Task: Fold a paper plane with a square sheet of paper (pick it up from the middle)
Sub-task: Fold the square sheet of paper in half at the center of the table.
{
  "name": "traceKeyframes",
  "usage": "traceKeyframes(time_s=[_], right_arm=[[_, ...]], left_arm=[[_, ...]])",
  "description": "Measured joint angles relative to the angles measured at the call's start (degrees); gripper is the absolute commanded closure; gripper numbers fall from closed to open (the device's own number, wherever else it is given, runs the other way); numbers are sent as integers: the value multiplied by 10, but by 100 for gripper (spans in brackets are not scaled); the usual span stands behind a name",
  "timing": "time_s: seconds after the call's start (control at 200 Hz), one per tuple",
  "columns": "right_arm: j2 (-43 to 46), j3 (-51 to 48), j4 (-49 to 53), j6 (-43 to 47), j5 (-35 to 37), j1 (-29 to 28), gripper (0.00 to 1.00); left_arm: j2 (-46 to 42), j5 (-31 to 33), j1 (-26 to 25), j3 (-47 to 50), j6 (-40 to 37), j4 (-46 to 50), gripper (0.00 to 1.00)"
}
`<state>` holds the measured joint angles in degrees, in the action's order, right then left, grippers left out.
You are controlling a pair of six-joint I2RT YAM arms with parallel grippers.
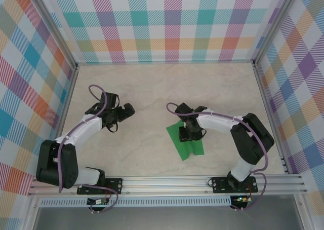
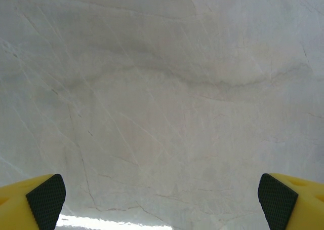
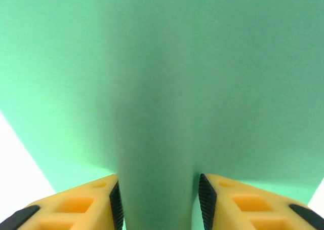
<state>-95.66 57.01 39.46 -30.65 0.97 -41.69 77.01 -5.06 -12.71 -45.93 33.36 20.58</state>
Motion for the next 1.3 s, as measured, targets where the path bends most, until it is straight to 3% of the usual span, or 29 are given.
traceKeyframes(time_s=[0.345, 0.5, 0.655, 0.795, 0.87, 0.97, 1.055, 1.3], right_arm=[[39, -13, -254, -103, -227, 1, 69], [23, -13, -331, -138, -271, 4, 65], [-18, -3, -303, -134, -224, 7, 51], [-34, 0, -256, -114, -152, 8, 30], [-36, 5, -232, -101, -111, 8, 25], [-37, 18, -209, -89, -70, 8, 25], [-43, 32, -198, -78, -46, 11, 31], [-78, 47, -192, -77, -29, 30, 39]], left_arm=[[-25, -61, -45, 64, 68, -93, 7], [-52, -95, -52, 87, 94, -133, 9], [-57, -120, -55, 115, 118, -175, 9], [-54, -132, -63, 129, 129, -190, 8], [-53, -135, -67, 129, 134, -197, 7], [-53, -138, -71, 129, 136, -204, 5], [-53, -140, -75, 129, 135, -209, 4], [-47, -138, -97, 129, 135, -223, 0]])
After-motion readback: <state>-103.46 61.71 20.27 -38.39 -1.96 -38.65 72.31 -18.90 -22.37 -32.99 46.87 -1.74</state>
